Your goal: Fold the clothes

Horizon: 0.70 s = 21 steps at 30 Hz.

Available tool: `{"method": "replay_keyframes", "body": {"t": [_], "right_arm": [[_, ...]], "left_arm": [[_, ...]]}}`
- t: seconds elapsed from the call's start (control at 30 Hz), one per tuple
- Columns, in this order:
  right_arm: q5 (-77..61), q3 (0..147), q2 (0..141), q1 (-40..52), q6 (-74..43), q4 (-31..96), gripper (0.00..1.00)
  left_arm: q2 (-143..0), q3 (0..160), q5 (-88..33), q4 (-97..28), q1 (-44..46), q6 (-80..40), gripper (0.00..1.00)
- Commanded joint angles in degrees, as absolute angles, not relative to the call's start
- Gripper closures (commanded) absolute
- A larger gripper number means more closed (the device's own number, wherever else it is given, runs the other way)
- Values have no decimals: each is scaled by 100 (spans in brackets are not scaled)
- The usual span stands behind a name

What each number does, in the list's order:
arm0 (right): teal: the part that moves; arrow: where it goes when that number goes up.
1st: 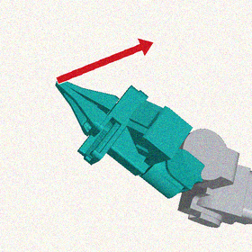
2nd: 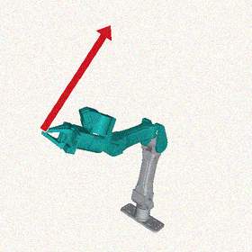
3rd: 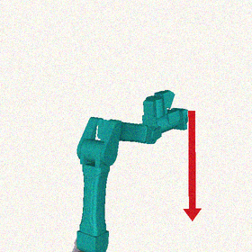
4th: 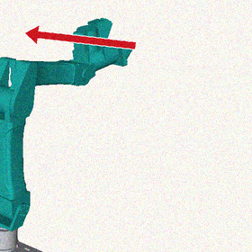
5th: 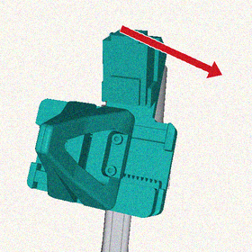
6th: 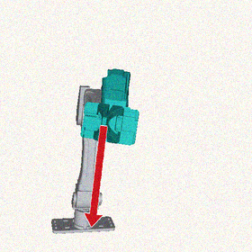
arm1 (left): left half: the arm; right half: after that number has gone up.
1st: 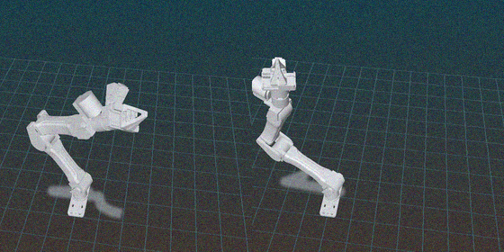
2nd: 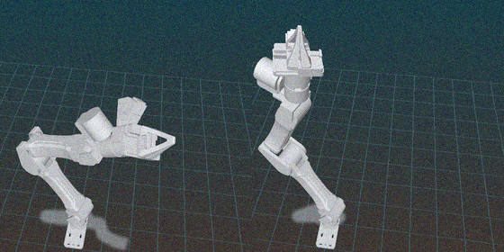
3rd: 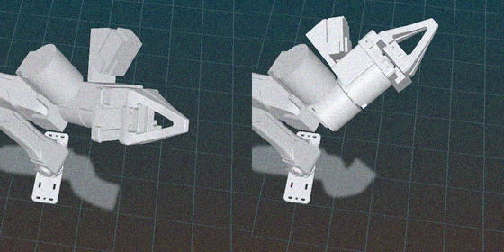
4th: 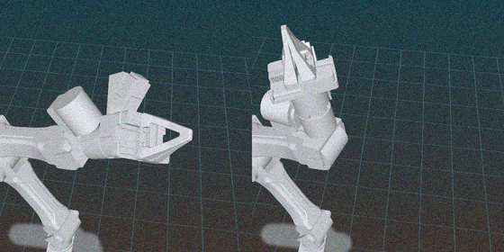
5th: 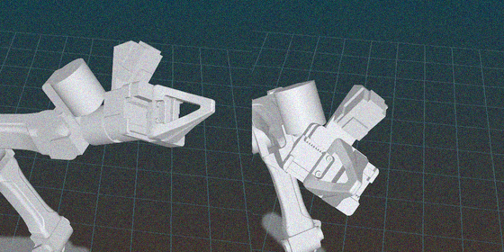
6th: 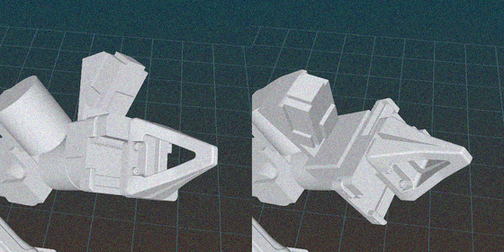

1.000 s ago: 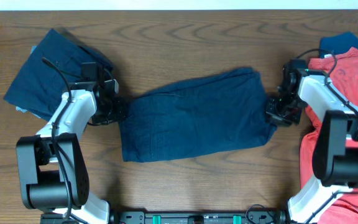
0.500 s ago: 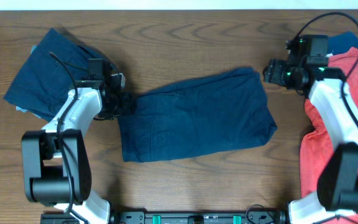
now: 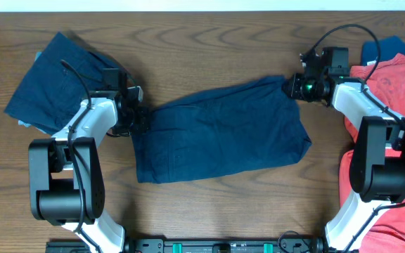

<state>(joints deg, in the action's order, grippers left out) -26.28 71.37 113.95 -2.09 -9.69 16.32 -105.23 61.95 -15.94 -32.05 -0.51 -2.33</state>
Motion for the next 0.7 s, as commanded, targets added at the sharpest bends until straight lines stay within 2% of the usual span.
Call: {"method": "replay_keyframes", "body": {"t": [0.0,0.1,0.33,0.53,0.6,0.67], "right_arm": [[-3148,7135,11277,-163,-897,1439,97],[-3472,7135,11155,-198,-939,1175,99],[-3610,7135,11004,-246,-1500,467,99],[-2705,7135,11017,-215,-1723,429,99],[-2615,7135,11028,-217,-1732,410,96],[-2541,7135,11039,-217,-1634,370,88]], "left_arm": [[-10471,6296,-1411,-3203,-56,-191,87],[-10294,6342,-1411,-3297,-58,-193,94],[-9629,6361,-919,-3365,-67,-220,94],[-9673,6355,-272,-3341,-67,-440,94],[-9741,6355,-178,-3269,-69,-482,94],[-9810,6355,-161,-3164,-69,-482,93]]}}
